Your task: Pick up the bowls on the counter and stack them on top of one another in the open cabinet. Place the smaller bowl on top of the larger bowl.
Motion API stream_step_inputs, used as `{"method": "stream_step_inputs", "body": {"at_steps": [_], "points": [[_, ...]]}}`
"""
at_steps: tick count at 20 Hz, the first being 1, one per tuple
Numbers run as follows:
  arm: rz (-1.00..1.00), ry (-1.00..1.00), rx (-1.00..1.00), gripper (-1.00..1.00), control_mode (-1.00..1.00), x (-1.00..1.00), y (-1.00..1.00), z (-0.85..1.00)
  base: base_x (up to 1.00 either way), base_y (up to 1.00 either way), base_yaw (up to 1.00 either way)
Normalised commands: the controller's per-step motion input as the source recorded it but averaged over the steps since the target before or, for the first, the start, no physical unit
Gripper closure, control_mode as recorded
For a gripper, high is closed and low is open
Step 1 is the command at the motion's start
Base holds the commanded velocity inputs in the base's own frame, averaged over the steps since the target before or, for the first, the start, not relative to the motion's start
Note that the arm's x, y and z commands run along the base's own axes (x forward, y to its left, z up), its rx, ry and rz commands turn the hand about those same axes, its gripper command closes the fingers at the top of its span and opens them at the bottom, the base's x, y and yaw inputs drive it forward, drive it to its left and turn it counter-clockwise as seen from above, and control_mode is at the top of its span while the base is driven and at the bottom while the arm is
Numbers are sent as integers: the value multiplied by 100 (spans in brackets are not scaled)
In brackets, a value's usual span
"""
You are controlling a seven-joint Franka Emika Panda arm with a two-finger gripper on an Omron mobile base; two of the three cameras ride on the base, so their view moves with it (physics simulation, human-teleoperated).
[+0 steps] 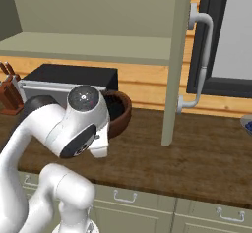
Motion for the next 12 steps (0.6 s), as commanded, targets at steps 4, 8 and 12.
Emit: {"method": "stream_step_inputs", "body": {"at_steps": [4,8,12], "points": [[0,-3,-11,100,-100,13,40,100,0,0,0],[0,0,-7,100,-100,34,38,100,0,0,0],[0,-2,0,100,-100,52,34,100,0,0,0]]}}
